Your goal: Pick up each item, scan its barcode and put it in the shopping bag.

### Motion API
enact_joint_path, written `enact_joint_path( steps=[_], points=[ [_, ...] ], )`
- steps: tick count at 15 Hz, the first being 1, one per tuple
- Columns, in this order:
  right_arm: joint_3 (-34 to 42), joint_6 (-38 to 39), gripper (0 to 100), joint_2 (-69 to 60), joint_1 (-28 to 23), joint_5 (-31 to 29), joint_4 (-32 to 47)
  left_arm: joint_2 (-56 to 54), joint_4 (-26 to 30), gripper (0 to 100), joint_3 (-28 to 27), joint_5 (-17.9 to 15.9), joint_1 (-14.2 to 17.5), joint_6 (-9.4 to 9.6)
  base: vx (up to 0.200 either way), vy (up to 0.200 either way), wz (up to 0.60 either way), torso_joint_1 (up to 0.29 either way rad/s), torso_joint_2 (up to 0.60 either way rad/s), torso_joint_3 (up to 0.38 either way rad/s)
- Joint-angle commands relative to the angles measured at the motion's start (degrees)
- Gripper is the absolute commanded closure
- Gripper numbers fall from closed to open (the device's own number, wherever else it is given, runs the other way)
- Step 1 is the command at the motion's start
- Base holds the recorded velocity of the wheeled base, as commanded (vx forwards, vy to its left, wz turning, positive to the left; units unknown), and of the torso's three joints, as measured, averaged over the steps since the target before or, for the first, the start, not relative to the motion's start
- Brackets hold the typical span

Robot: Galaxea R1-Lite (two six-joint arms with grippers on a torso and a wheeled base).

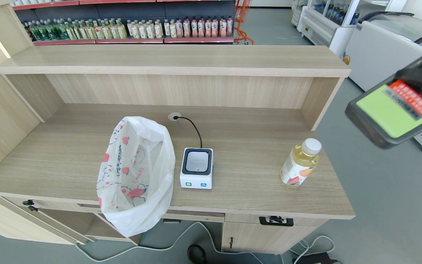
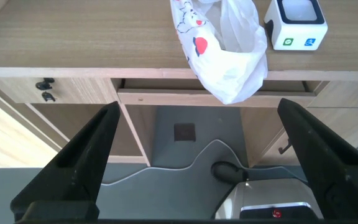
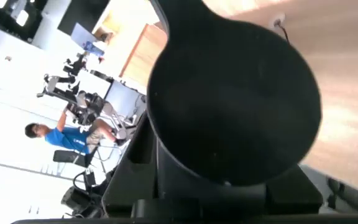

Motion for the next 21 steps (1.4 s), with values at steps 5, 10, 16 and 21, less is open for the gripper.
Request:
enact_joint_path(
  steps=[5,10,16,21],
  points=[
    [2.81,0.19,100,5.86,3.62,-1.37,-0.54,-0.01,0.00,0,0.00,0.00,0.00,0.01,0.000,0.000,0.00,0.000,0.00,0.000],
    [5.27,-0.69,100,5.16,3.79,-1.29,-0.89,-0.01,0.00,0,0.00,0.00,0.00,0.19,0.000,0.000,0.00,0.000,0.00,0.000],
    [5.44,-0.69,100,4.72,6.08,-1.29,-0.89,-0.01,0.00,0,0.00,0.00,0.00,0.10,0.000,0.033,0.00,0.000,0.00,0.001],
    [5.44,-1.66,100,6.39,6.08,-1.29,-0.89,-0.01,0.00,0,0.00,0.00,0.00,0.10,0.000,0.200,0.00,0.003,0.00,0.003]
  ],
)
